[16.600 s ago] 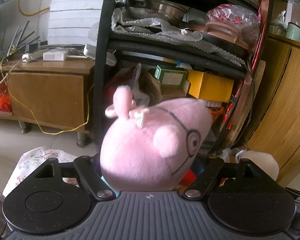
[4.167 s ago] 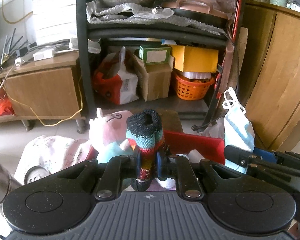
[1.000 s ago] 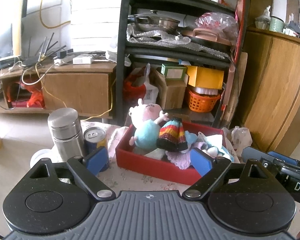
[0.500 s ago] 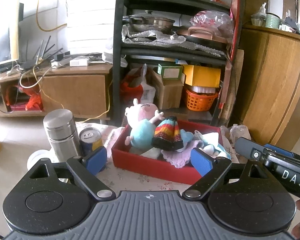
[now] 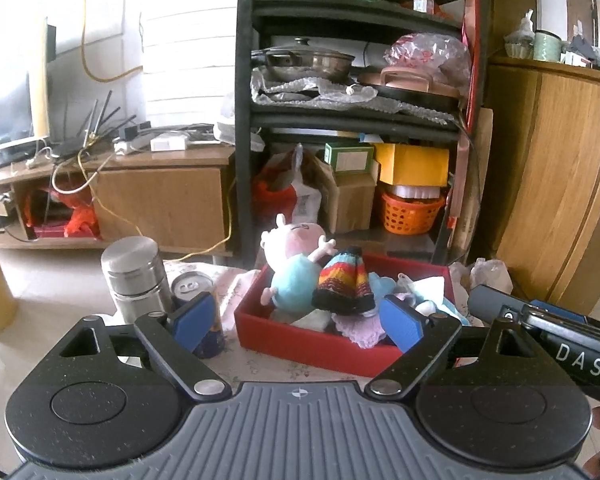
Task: Organize soft objects
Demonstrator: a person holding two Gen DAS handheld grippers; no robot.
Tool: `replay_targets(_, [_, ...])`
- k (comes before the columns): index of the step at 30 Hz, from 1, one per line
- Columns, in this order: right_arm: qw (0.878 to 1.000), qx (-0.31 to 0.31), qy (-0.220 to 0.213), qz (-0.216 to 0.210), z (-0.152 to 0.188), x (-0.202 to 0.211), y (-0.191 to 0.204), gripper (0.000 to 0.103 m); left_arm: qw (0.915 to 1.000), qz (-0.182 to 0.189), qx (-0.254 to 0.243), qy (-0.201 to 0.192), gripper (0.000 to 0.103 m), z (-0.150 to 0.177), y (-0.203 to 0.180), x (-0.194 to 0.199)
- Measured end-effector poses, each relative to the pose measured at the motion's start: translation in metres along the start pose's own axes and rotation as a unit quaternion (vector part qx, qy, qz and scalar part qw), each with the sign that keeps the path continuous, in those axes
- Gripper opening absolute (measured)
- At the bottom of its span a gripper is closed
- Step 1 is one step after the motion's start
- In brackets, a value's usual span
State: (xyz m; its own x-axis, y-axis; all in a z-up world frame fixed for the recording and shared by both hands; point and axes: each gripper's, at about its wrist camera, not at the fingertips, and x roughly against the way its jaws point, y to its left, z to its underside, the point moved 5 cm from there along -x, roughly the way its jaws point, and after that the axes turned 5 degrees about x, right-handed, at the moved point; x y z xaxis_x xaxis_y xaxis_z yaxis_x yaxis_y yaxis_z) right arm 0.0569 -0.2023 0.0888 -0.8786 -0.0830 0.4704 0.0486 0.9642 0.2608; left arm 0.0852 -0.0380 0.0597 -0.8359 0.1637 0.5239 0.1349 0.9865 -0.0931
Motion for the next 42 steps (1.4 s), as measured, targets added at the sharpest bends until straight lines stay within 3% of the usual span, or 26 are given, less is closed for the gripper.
replay_targets(42, [1.0,0.001,0.0,0.001,-0.0012,-0.0002,-0.0015,0.041,1.0,-0.004,-0.002,-0.001,0.087,0.001,0.0,0.0])
